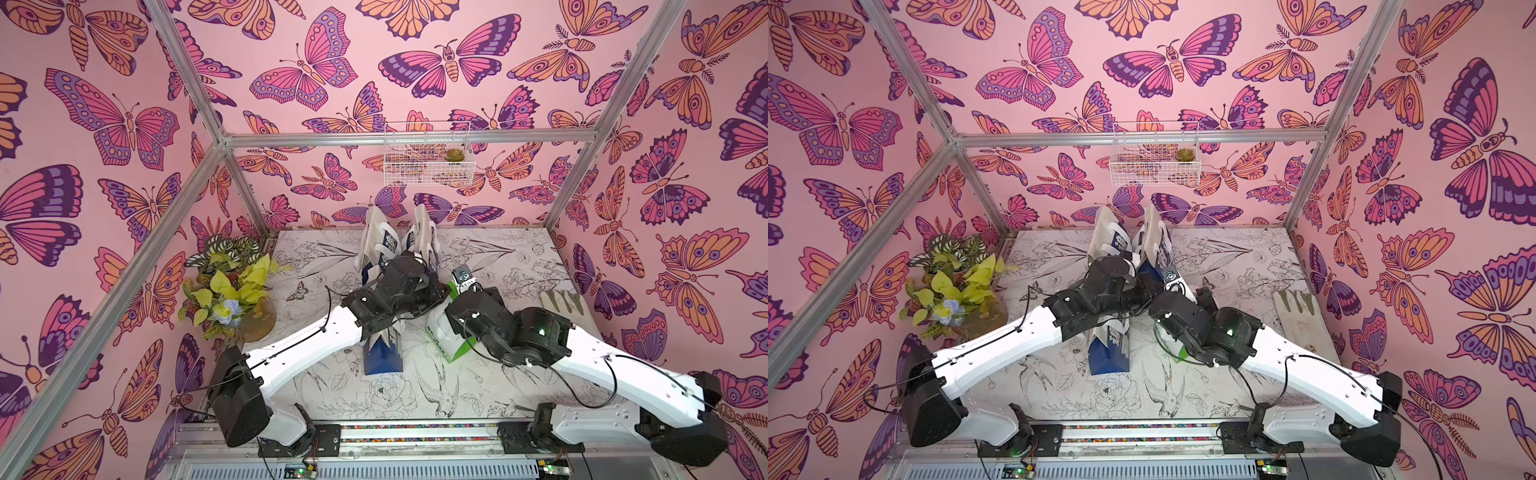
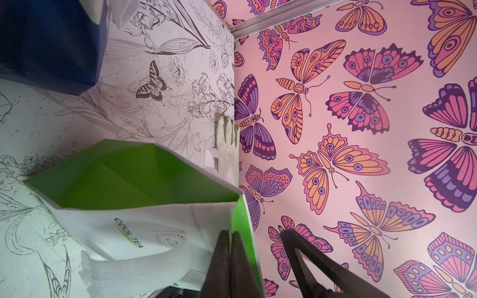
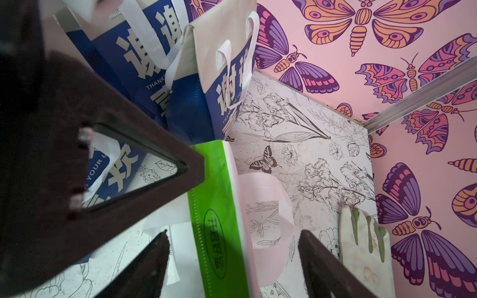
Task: Open the takeout bag
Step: Open the takeout bag at the center of the board.
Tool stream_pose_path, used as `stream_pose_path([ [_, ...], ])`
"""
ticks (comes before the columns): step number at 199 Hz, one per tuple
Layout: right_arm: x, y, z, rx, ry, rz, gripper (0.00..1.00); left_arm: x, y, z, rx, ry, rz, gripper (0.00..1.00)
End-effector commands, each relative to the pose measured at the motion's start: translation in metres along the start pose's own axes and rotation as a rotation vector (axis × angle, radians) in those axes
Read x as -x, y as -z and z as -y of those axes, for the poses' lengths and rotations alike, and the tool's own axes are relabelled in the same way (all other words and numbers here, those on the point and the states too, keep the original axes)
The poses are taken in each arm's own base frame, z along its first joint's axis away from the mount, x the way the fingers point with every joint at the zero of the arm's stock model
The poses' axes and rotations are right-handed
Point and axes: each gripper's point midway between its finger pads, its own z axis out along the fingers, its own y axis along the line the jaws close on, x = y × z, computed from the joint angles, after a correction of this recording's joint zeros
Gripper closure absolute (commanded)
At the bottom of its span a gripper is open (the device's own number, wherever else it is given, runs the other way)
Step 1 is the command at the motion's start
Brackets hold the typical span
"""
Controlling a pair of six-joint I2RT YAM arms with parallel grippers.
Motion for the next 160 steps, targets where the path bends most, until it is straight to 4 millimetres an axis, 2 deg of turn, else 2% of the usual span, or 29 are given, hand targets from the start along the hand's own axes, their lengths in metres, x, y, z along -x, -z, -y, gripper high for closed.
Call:
stream_pose_path([
  [1,0.013,0.001,0.005,-0.063,-0.021,0.039,0.2,0.003,0.011,0.015,-0.03,-0.021,0.025,1.0],
  [55,0.019,-0.014,0.006,-0.141,-0.02,0.063,0.25,0.004,0.017,0.013,-0.027,0.0,0.044,1.0],
  [86,0.015,-0.026,0.017,-0.206,-0.026,0.049,0.27,0.003,0.018,0.01,-0.016,0.003,0.043,1.0],
  [117,0.007,-0.031,0.035,-0.255,-0.032,0.019,0.33,0.003,0.024,-0.003,0.055,0.004,0.046,1.0],
  [141,-0.002,-0.037,0.052,-0.259,-0.067,-0.012,0.4,0.008,0.033,-0.004,0.081,0.0,0.064,1.0],
  [160,-0.011,-0.042,0.063,-0.246,-0.1,-0.041,0.44,0.011,0.041,0.002,0.07,0.004,0.073,1.0],
])
